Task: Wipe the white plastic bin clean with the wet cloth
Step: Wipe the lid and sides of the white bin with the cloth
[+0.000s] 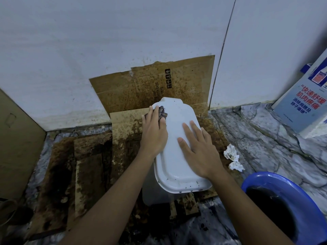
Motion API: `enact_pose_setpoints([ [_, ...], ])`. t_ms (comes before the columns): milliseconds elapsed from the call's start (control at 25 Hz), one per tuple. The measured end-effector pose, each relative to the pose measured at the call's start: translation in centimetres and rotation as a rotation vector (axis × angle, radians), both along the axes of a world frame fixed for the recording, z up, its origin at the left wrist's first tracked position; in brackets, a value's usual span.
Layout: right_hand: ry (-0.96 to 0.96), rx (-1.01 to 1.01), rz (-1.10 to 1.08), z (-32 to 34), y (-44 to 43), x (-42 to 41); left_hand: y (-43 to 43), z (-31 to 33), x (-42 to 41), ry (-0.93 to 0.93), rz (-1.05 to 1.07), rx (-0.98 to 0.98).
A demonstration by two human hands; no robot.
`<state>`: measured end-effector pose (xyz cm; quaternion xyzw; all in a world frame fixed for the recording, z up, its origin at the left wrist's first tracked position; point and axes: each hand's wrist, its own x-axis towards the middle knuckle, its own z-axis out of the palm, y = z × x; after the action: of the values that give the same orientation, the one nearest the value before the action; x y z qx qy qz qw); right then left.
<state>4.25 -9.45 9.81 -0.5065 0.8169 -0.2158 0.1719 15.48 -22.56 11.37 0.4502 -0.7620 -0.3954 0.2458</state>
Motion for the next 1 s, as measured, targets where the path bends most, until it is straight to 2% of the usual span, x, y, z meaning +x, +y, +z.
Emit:
enact_pose_setpoints([
  [320, -0.025, -0.037, -0.001, -0.2, -0.2, 0.4, 5.5, -0.9, 4.2, 0.228, 0.035, 0.095],
  [520, -0.057, -0.133, 0.029, -0.3, -0.7, 0.9, 7.0, 0.2, 5.7, 0.113, 0.038, 0.081],
  [680, -0.219, -0.207, 0.053, -0.3, -0.7, 0.2, 7.7, 1.6, 5.0, 0.022, -0.009, 0.059],
  [760, -0.254, -0.165, 0.095, -0.1, -0.6, -0.6, 8.1, 2.2, 4.9, 0.027, -0.021, 0.081],
  [880, -0.215, -0.101, 0.168, -0.1, -0.3, -1.4, 8.3, 2.4, 5.4, 0.015, -0.074, 0.083],
  [1000, -0.157, -0.169, 0.131, -0.8, 0.1, -0.8, 7.9, 2.1, 6.0, -0.03, -0.124, 0.061],
])
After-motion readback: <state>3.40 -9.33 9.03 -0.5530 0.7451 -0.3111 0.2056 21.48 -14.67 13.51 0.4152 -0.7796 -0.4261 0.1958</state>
